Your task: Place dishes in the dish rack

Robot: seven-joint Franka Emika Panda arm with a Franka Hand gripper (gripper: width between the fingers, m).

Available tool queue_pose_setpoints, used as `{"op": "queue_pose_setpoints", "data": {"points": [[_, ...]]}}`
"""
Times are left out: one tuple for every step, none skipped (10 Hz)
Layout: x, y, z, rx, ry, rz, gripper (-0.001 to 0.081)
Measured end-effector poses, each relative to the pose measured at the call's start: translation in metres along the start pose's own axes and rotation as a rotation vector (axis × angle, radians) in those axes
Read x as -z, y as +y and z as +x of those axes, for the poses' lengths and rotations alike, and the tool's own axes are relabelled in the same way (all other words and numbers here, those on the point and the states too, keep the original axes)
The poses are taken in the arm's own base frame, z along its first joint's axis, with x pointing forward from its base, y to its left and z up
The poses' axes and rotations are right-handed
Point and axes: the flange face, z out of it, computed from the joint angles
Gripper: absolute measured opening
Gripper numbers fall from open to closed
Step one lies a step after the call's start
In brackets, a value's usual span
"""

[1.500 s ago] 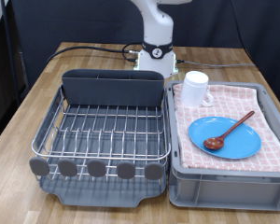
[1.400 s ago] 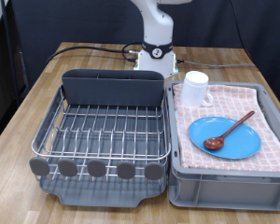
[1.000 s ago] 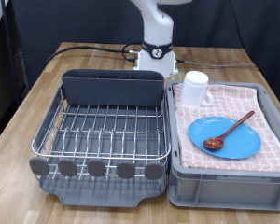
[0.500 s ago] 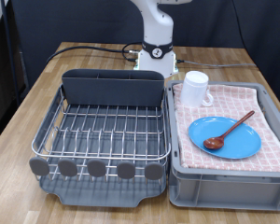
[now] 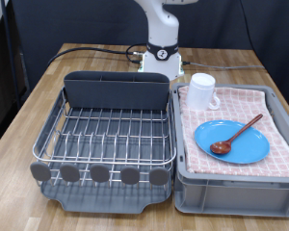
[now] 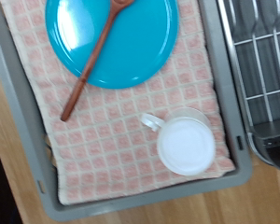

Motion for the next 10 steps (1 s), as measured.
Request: {"op": "queue_pose_setpoints", "data": {"points": [[-0.003, -0.013, -0.008, -0.051, -0.001, 0.006, 0.0802], [-0.007, -0.025, -0.013, -0.107, -0.011, 0.022, 0.0802], [-0.013, -0.035, -0.017, -0.163, -0.029, 0.04, 0.0802], [-0.02, -0.042, -0.02, -0.189, -0.034, 0.046, 0.0802], [-0.028, -0.047, -0.022, -0.2, -0.038, 0.036, 0.0802], [-0.038, -0.05, -0.023, -0.198, -0.042, 0.024, 0.0802], [-0.05, -0.053, -0.023, -0.192, -0.041, 0.006, 0.0802], [-0.063, -0.057, -0.023, -0.188, -0.037, -0.005, 0.0802], [-0.077, -0.061, -0.023, -0.2, -0.035, -0.005, 0.0802], [-0.092, -0.064, -0.023, -0.224, -0.032, -0.001, 0.0802]]}}
